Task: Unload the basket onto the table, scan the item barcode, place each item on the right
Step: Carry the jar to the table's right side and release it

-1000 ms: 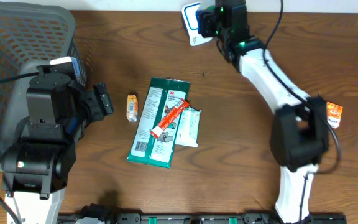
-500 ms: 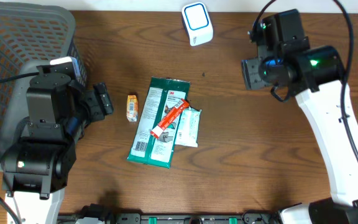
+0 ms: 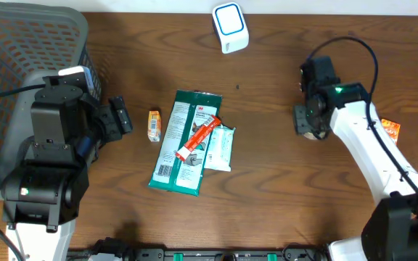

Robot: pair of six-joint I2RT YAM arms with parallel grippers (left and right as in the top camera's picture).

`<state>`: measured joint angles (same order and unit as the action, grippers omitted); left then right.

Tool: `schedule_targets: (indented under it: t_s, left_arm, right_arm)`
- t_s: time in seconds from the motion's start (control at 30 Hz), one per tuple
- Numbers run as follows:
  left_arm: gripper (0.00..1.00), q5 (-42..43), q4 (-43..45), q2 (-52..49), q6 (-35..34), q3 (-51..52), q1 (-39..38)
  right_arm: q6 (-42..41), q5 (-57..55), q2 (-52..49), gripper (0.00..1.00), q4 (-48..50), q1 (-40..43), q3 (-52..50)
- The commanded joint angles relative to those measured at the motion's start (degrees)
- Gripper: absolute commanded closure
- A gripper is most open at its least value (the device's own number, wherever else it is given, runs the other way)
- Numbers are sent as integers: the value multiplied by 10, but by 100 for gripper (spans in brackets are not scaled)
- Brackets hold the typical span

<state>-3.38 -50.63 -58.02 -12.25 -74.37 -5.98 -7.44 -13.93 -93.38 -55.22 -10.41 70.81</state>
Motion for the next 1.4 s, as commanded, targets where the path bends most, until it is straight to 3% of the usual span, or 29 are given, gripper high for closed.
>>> schedule_targets:
  t_s: [0.0,0.13,0.27,0.33,0.43,0.53,0.57,0.9,1.17,1.27,1.37]
  left_arm:
    - [13,-3,1,0,-3,-5,3]
    - [13,-3,1,0,-3,-5,3]
    - [13,-3,1,0,-3,-5,3]
    - [13,-3,1,0,-3,-5,3]
    - [13,-3,1,0,-3,-5,3]
    - [13,-3,1,0,-3,-5,3]
    - [13,-3,1,0,-3,-5,3]
    - [13,-3,1,0,-3,-5,3]
    - [13,-3,1,0,-3,-5,3]
    - [13,-3,1,0,-3,-5,3]
    - [13,-3,1,0,-3,-5,3]
  right_arm:
    - [-27,-38,-1,99,54,50,-54]
    - [-44,-34,-1,98,141,100,-115]
    - [-43,-33,-1,91,207,136,-162]
    - [-43,-33,-1,67,223,151,-174]
    - [-43,-33,-1,46,225,162,-178]
    - [-43,-33,-1,5,225,162,-178]
    - [-43,-33,-1,1,225,162,-178]
    - [-43,-18,2,1,226,155,-170]
    - [-41,-16,91,1,192,133,-157]
    - [-34,57,138,1,191,122,-157]
    - [36,195,161,1,202,112,-157]
